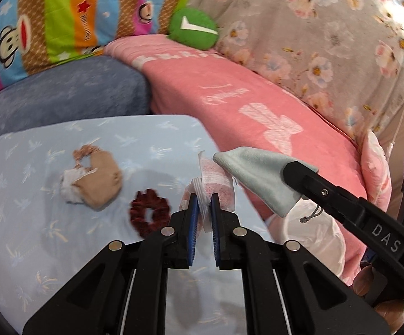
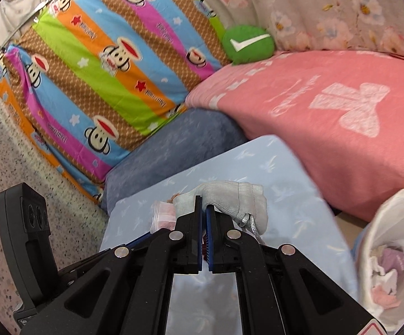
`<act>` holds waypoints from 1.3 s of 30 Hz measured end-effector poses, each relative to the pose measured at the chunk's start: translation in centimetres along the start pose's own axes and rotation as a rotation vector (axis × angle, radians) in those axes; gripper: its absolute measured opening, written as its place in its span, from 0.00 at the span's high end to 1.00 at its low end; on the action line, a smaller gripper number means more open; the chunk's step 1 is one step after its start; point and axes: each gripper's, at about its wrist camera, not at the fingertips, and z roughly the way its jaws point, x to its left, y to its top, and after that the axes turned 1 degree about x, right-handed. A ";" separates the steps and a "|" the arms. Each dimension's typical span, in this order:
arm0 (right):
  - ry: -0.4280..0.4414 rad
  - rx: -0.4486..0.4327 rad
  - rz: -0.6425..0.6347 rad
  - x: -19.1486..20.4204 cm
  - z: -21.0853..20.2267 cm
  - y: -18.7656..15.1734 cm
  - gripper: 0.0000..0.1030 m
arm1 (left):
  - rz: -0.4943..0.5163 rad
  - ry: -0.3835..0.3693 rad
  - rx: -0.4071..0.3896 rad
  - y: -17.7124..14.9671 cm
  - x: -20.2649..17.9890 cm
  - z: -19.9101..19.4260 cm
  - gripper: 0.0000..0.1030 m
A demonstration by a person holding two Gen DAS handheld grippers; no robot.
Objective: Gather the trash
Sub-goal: 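Lift both held items and carry them over the trash bin, then open both tools to drop the cloth and grey pouch into the bin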
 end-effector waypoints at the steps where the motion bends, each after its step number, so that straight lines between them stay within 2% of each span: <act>1: -0.008 -0.013 0.006 -0.7 -0.9 0.2 0.97 | 0.014 -0.009 -0.001 0.0 -0.9 0.1 0.91; 10: -0.089 -0.108 0.073 -7.5 -8.2 0.7 0.97 | 0.134 -0.098 0.010 -0.5 -8.9 1.2 0.91; 17: -0.138 -0.153 0.131 -12.4 -12.3 0.1 0.97 | 0.210 -0.147 0.039 -1.4 -13.8 2.1 0.90; 30: -0.214 -0.192 0.222 -18.6 -16.1 -1.6 0.96 | 0.298 -0.220 0.111 -3.3 -19.9 4.2 0.90; 39: -0.230 -0.199 0.250 -20.0 -16.8 -2.0 0.92 | 0.335 -0.225 0.117 -4.0 -21.9 5.0 0.88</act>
